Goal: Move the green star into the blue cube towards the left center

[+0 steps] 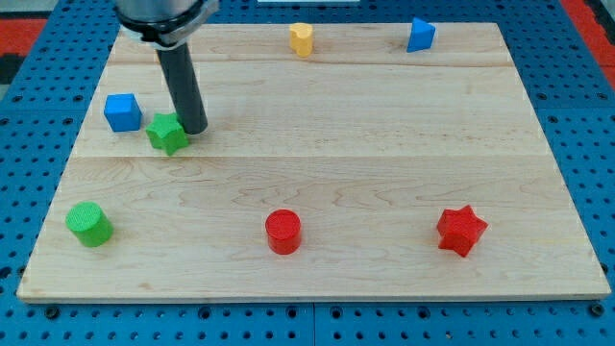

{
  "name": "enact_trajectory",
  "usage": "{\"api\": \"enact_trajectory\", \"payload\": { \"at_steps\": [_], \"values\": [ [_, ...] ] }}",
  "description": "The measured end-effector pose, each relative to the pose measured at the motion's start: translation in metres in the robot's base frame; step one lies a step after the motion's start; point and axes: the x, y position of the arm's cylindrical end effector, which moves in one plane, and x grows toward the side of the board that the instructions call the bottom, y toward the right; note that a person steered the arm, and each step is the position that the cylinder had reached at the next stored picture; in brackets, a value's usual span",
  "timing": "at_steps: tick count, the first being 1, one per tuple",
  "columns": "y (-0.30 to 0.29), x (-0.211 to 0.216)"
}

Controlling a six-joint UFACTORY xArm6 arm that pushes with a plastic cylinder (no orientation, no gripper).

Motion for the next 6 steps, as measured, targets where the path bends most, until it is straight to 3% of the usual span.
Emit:
{"api": "enact_trajectory", "payload": {
  "at_steps": [1, 3, 4, 5, 6],
  "values": [
    [0.035, 0.026],
    [-0.057, 0.023],
    [-0.040, 0.017],
    [0.021, -0.016],
    [0.015, -0.070]
  ]
}}
